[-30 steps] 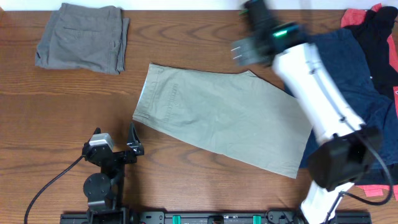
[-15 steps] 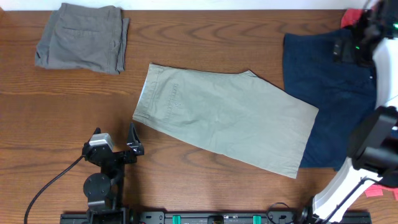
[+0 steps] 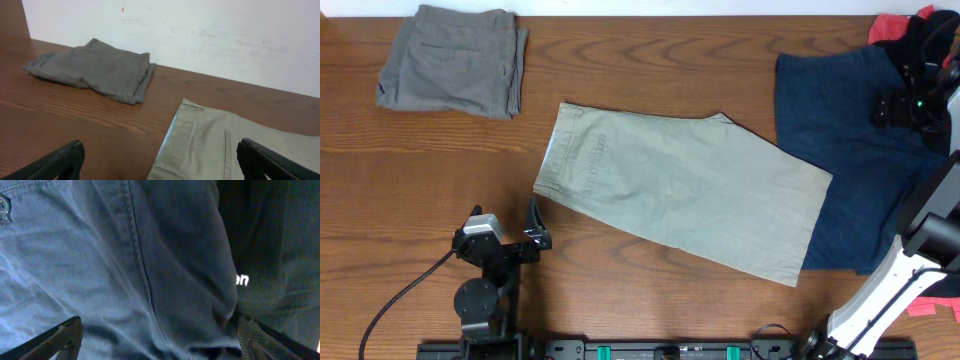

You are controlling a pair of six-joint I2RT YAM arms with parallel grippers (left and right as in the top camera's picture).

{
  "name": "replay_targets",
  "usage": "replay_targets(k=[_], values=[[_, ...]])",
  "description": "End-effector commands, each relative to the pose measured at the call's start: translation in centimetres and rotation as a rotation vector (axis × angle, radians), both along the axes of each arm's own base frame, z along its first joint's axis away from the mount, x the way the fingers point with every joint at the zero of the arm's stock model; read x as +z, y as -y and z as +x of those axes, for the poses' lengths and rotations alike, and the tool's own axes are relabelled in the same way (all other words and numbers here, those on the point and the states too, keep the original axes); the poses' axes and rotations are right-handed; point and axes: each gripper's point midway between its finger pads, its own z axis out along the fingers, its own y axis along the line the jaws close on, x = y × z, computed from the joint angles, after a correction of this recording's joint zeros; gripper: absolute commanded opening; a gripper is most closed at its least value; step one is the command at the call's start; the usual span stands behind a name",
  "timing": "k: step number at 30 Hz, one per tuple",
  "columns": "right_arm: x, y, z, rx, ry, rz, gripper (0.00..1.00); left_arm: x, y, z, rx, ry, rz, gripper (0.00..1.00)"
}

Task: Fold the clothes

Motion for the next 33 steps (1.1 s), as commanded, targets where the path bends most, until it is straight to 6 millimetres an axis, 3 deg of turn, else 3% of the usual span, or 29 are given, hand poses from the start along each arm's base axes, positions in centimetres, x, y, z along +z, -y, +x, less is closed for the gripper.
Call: replay_targets(k=[1, 4, 5, 8, 12, 15, 19, 24, 28, 33], values=[[-1.6, 0.1, 0.3, 0.026, -0.014, 0.009, 0.95, -1.5, 0.1, -0.1, -0.011, -0.045, -0.001, 0.98], [-3.8, 0.4, -0.1, 0.026, -0.061, 0.004, 0.84, -1.5, 0.1, -0.1, -0.011, -0.045, -0.001, 0.98], [-4.5, 0.7, -0.4, 0.021, -0.083, -0.009, 0.73, -1.5, 0.1, -0.1, -0.011, -0.045, -0.001, 0.98], [-5.5, 1.8, -1.1, -0.024, -0.128, -0.054, 0.25, -1.5, 0.1, -0.1, -0.011, -0.045, -0.001, 0.98], [-4.3, 2.8, -0.5, -0.096, -0.09, -0.092, 0.03, -1.5, 0.1, -0.1, -0.011, -0.045, -0.001, 0.98], [-1.8, 3.8, 0.1, -0.15, -0.023, -0.116, 0.01, -1.5, 0.1, -0.1, -0.011, -0.045, -0.001, 0.98], [2.9, 4.8, 0.9, -0.193, 0.091, -0.16, 0.01, -1.5, 0.1, -0.1, -0.011, -0.045, 0.0, 0.98], [8.4, 6.2, 0.2, -0.235, 0.159, -0.278, 0.01, -1.5, 0.1, -0.1, -0.011, -0.045, -0.001, 0.98], [9.8, 8.0, -1.2, -0.291, 0.131, -0.382, 0.01, -1.5, 0.1, -0.1, -0.011, -0.045, -0.001, 0.98], [9.9, 9.3, -2.2, -0.355, 0.122, -0.407, 0.01, -1.5, 0.1, -0.1, -0.011, -0.045, -0.001, 0.98]])
